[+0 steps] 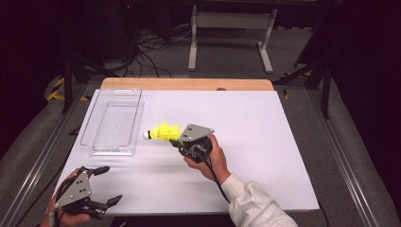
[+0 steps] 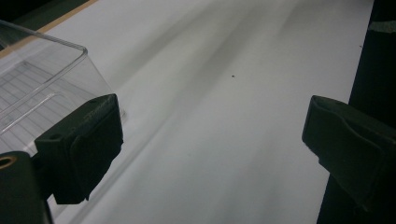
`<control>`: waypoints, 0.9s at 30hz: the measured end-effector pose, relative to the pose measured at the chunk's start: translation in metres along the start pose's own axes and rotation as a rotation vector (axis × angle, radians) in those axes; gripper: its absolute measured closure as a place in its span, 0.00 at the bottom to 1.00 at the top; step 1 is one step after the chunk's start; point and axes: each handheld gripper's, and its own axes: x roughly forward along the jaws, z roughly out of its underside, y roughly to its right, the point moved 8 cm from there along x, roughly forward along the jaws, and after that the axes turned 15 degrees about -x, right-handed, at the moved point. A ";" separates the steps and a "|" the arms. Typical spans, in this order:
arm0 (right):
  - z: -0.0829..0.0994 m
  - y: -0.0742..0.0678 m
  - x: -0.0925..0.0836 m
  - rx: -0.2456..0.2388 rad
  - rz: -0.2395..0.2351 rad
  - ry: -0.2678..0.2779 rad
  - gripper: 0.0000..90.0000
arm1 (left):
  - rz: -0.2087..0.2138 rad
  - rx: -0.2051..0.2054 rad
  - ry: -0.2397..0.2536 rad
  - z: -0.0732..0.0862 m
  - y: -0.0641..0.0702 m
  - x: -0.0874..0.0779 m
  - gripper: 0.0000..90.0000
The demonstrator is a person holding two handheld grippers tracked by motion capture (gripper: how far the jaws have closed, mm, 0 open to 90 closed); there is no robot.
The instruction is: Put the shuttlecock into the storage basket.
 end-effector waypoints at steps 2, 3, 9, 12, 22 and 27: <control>-0.002 0.001 0.001 -0.006 0.002 0.000 0.98 | -0.002 0.000 0.002 0.000 0.000 0.000 0.07; -0.003 0.002 0.001 -0.005 0.001 0.001 0.98 | -0.003 0.001 0.002 0.000 -0.001 0.000 0.07; -0.010 0.009 0.003 -0.009 0.013 0.011 0.98 | -0.007 -0.001 0.005 0.000 -0.001 -0.001 0.07; -0.012 0.011 0.004 -0.006 0.012 0.013 0.98 | -0.006 -0.001 0.005 0.000 -0.001 -0.001 0.07; -0.024 0.018 0.010 -0.019 0.013 0.017 0.98 | -0.004 -0.001 0.009 0.000 -0.001 -0.001 0.07; -0.028 0.020 0.014 -0.024 0.011 0.017 0.98 | -0.003 -0.003 0.010 -0.001 -0.001 -0.001 0.07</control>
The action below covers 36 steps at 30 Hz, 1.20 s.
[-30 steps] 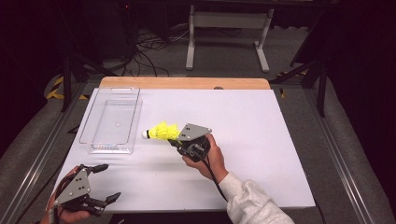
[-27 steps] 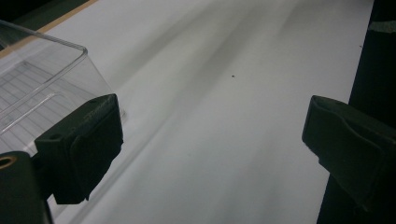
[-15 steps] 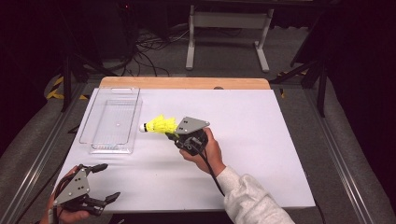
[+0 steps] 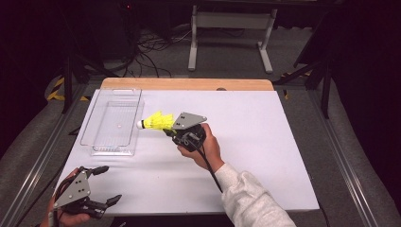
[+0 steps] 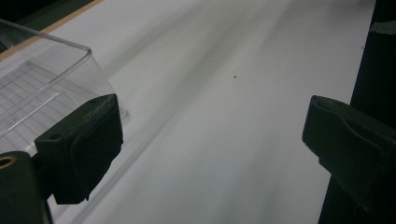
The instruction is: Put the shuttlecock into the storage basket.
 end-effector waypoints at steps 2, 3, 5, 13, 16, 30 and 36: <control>-0.003 0.001 0.002 0.006 0.002 0.001 0.98 | 0.000 0.000 0.000 0.000 0.000 0.000 0.07; -0.003 0.002 0.003 0.003 0.002 0.000 0.98 | 0.002 -0.002 0.001 0.000 0.000 0.000 0.07; -0.005 0.002 0.006 0.006 -0.002 0.000 0.98 | 0.002 -0.002 0.000 0.000 0.000 0.000 0.07; -0.012 0.003 0.014 -0.001 -0.011 -0.002 0.98 | 0.003 -0.003 0.005 0.000 0.000 -0.001 0.07; -0.014 0.002 0.016 0.002 -0.016 0.001 0.98 | 0.002 -0.002 0.003 0.000 -0.001 -0.001 0.07; -0.025 -0.001 0.028 -0.025 -0.034 -0.001 0.98 | 0.007 -0.007 0.006 0.000 -0.001 -0.001 0.07; -0.029 -0.002 0.033 -0.034 -0.046 -0.004 0.98 | 0.009 -0.006 0.004 0.000 0.000 0.000 0.07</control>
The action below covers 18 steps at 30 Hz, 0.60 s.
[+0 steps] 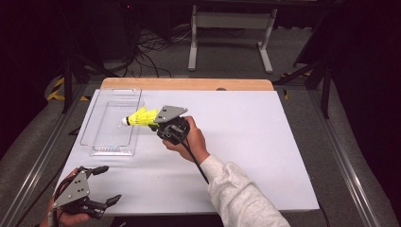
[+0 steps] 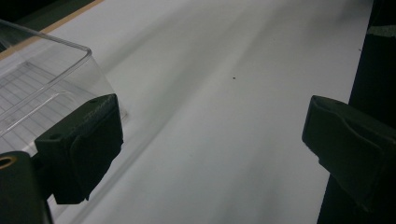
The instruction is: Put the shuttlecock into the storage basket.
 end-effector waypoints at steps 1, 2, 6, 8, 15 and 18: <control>0.000 0.000 0.000 -0.001 -0.001 -0.001 0.98 | 0.001 0.000 -0.001 0.000 0.000 0.000 0.07; -0.001 0.000 0.001 -0.003 -0.001 0.000 0.98 | 0.002 -0.002 0.000 0.000 0.000 0.000 0.07; -0.003 -0.001 0.002 -0.009 -0.006 0.000 0.98 | 0.004 -0.003 -0.001 0.000 0.000 0.000 0.07; -0.004 -0.001 0.002 -0.009 -0.007 0.000 0.98 | 0.005 -0.003 0.001 0.000 0.000 0.000 0.07; -0.008 -0.002 0.005 -0.016 -0.014 -0.004 0.98 | 0.001 -0.005 0.006 0.000 -0.001 -0.001 0.07; -0.009 -0.002 0.006 -0.021 -0.016 -0.005 0.98 | 0.002 -0.002 0.005 0.000 0.000 -0.001 0.07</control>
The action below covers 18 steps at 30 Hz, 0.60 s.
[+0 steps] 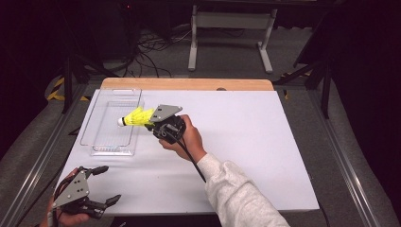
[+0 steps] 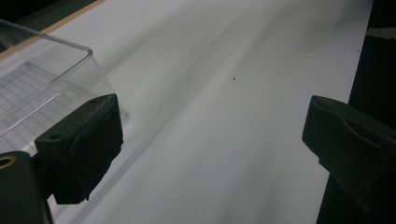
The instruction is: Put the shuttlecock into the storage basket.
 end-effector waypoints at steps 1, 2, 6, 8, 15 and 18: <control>-0.001 0.000 0.000 0.002 -0.002 0.001 0.98 | -0.002 0.001 0.001 0.000 0.000 0.000 0.07; -0.001 0.000 0.001 0.003 -0.002 0.001 0.98 | -0.002 0.000 0.002 0.000 0.000 -0.001 0.07; -0.005 -0.001 0.003 -0.007 -0.007 -0.001 0.98 | -0.002 -0.006 0.009 0.000 -0.001 -0.002 0.07; -0.006 -0.002 0.005 -0.011 -0.012 -0.003 0.98 | -0.003 -0.003 0.007 0.000 -0.001 -0.002 0.07; -0.013 -0.003 0.013 -0.017 -0.026 -0.005 0.98 | -0.002 -0.003 0.012 0.000 -0.001 -0.003 0.07; -0.015 -0.003 0.016 -0.019 -0.032 -0.005 0.98 | 0.001 -0.003 0.013 -0.001 0.000 -0.003 0.07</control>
